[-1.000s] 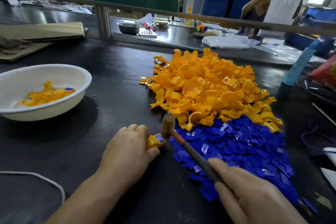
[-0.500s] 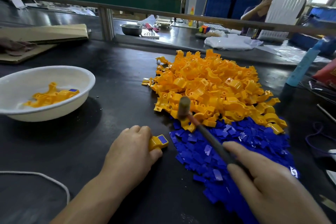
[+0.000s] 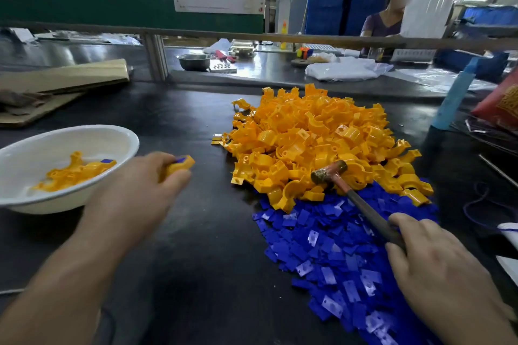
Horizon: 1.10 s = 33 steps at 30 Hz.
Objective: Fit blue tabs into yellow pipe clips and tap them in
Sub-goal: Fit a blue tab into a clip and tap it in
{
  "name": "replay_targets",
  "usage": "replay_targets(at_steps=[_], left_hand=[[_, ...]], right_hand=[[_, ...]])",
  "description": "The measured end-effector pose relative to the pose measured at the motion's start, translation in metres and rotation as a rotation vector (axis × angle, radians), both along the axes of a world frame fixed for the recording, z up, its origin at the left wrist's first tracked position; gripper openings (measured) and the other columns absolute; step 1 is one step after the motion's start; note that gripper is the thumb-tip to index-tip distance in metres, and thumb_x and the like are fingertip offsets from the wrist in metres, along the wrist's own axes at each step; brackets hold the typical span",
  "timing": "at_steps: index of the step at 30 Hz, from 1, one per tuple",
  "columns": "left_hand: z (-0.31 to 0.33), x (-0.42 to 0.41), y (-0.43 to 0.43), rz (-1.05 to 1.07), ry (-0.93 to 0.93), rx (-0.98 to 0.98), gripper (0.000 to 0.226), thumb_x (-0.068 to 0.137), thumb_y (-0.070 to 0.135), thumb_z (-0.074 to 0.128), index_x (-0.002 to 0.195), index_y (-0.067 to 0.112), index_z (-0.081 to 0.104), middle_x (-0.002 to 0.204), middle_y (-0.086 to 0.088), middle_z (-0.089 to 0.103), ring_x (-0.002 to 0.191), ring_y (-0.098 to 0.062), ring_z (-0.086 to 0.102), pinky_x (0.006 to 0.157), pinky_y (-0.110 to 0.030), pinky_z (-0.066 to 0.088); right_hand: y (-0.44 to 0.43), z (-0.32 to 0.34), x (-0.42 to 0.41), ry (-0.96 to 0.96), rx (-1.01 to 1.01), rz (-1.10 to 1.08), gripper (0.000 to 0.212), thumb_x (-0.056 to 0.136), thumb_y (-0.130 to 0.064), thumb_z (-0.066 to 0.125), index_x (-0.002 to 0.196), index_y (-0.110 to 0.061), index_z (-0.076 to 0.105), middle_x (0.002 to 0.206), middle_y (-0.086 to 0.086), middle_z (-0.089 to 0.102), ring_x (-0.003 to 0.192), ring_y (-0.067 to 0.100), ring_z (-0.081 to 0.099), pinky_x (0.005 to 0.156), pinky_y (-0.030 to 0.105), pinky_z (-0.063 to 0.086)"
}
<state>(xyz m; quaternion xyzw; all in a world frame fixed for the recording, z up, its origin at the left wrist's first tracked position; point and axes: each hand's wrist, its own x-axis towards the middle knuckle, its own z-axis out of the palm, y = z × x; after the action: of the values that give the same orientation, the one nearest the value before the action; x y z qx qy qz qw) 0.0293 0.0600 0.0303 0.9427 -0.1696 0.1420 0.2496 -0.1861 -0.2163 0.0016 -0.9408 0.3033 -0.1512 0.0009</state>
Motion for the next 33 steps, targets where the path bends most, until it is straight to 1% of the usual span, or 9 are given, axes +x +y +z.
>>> replay_targets(at_steps=[5,8,13,15,17,22,26,29,33], left_hand=[[0.011,0.086,0.053,0.340,-0.046,0.089,0.065,0.075,0.067,0.040,0.123,0.026,0.055,0.113,-0.018,0.063,0.097,-0.043,0.059,0.087,-0.054,0.049],[0.000,0.113,0.071,0.397,0.022,0.261,0.066,0.074,0.063,0.039,0.122,0.021,0.055,0.116,-0.020,0.060,0.098,-0.044,0.058,0.089,-0.057,0.048],[-0.003,0.101,0.054,0.473,-0.010,0.183,0.060,0.080,0.053,0.058,0.123,0.012,0.055,0.119,-0.026,0.055,0.106,-0.048,0.052,0.092,-0.059,0.045],[0.001,0.078,0.033,0.385,-0.163,0.175,0.051,0.082,0.042,0.067,0.119,0.008,0.059,0.116,-0.028,0.056,0.106,-0.049,0.052,0.091,-0.057,0.045],[-0.002,0.052,0.005,0.156,-0.200,0.151,0.046,0.084,0.034,0.070,0.120,0.006,0.062,0.119,-0.026,0.060,0.110,-0.046,0.054,0.093,-0.053,0.045],[-0.035,0.021,-0.066,-0.239,0.154,0.156,0.059,0.092,0.042,0.059,0.145,0.023,0.042,0.148,-0.002,0.044,0.134,-0.022,0.042,0.108,-0.038,0.038],[-0.056,0.021,-0.098,-0.318,0.176,0.181,0.068,0.092,0.045,0.056,0.152,0.031,0.027,0.160,0.007,0.025,0.140,-0.022,0.034,0.110,-0.042,0.036],[-0.063,0.020,-0.106,-0.269,0.110,0.281,0.050,0.089,0.050,0.057,0.134,0.031,0.048,0.142,0.007,0.046,0.125,-0.022,0.046,0.097,-0.040,0.042],[-0.062,0.011,-0.098,-0.212,0.055,0.201,0.024,0.086,0.048,0.062,0.099,0.028,0.057,0.105,0.007,0.053,0.099,-0.018,0.053,0.080,-0.034,0.044]], right_hand=[[0.018,0.016,-0.007,-0.092,-0.035,0.228,0.031,0.070,-0.037,0.077,0.099,-0.027,0.069,0.085,-0.005,0.059,0.075,0.018,0.057,0.060,0.032,0.045],[0.043,0.028,-0.009,0.180,0.174,0.535,0.052,0.078,-0.076,0.035,0.118,-0.046,0.048,0.107,-0.020,0.051,0.101,0.001,0.053,0.077,0.022,0.043],[0.079,-0.009,0.009,0.742,0.193,0.742,0.042,0.102,-0.043,0.024,0.141,-0.026,0.027,0.137,-0.002,0.031,0.133,0.019,0.032,0.104,0.035,0.030],[0.081,-0.014,0.012,0.644,0.191,0.708,0.038,0.101,-0.043,0.026,0.135,-0.026,0.031,0.114,0.000,0.028,0.104,0.019,0.042,0.077,0.029,0.039],[0.074,-0.015,0.012,0.550,0.167,0.689,0.033,0.101,-0.039,0.029,0.131,-0.025,0.032,0.102,0.000,0.025,0.087,0.020,0.040,0.055,0.024,0.025],[0.066,-0.013,0.014,0.337,-0.151,0.679,0.021,0.061,-0.042,0.077,0.068,-0.029,0.064,0.057,-0.005,0.041,0.039,0.014,0.043,0.040,0.020,0.021],[0.058,-0.004,0.035,0.271,-0.127,0.580,0.044,0.055,-0.047,0.084,0.088,-0.021,0.070,0.072,0.005,0.056,0.053,0.018,0.053,0.039,0.027,0.038],[0.053,0.000,0.049,0.203,-0.082,0.507,0.049,0.090,-0.052,0.048,0.129,-0.023,0.042,0.114,0.010,0.046,0.093,0.026,0.052,0.064,0.035,0.039],[0.056,-0.003,0.060,0.336,-0.071,0.513,0.024,0.099,-0.030,0.039,0.118,-0.017,0.047,0.112,0.009,0.048,0.095,0.030,0.054,0.055,0.033,0.032]])
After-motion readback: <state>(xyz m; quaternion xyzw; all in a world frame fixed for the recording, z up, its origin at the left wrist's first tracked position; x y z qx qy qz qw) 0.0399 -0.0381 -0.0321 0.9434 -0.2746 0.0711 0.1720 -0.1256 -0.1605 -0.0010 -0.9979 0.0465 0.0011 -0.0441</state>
